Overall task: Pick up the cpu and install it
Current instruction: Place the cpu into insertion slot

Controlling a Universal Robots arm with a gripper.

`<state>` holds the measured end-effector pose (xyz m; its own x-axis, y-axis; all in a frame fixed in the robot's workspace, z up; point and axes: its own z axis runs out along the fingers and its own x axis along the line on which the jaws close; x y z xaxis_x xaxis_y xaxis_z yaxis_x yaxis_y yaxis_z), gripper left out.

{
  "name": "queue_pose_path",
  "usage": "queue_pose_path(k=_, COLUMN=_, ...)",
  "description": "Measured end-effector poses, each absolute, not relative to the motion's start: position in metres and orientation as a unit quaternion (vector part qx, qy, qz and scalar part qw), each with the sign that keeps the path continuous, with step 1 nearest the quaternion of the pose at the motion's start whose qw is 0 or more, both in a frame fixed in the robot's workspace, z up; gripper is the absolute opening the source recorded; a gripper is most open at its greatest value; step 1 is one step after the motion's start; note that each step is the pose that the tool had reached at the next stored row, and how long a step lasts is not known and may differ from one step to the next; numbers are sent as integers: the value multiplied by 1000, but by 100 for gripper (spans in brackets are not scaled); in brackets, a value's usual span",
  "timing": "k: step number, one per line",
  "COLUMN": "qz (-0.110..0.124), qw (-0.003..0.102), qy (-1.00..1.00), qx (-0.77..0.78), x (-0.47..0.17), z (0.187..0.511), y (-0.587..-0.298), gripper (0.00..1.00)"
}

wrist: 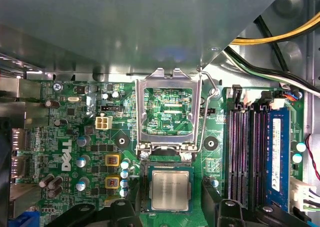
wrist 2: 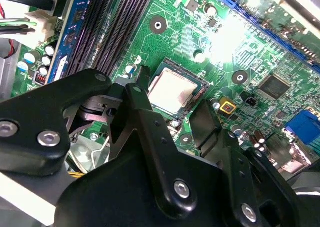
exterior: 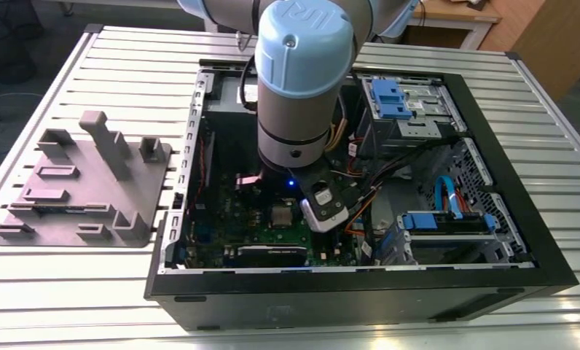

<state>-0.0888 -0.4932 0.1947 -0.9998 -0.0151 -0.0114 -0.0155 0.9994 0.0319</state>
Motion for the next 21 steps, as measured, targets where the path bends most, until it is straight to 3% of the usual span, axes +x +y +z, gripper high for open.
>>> queue_pose_path(k=4, qz=16, qw=6, qy=1000, qx=-8, x=-89, z=195, y=-493, gripper=58)
queue_pose_path(k=5, qz=16, qw=6, qy=1000, qx=-8, x=-89, z=195, y=-493, gripper=51)
queue_pose_path(k=7, qz=16, qw=6, qy=1000, qx=-8, x=-89, z=195, y=-493, gripper=51)
queue_pose_path(k=8, qz=16, qw=6, qy=1000, qx=-8, x=-89, z=195, y=-493, gripper=45)
queue_pose_path(k=21, qz=16, qw=6, qy=1000, qx=-8, x=-87, z=195, y=-493, gripper=45)
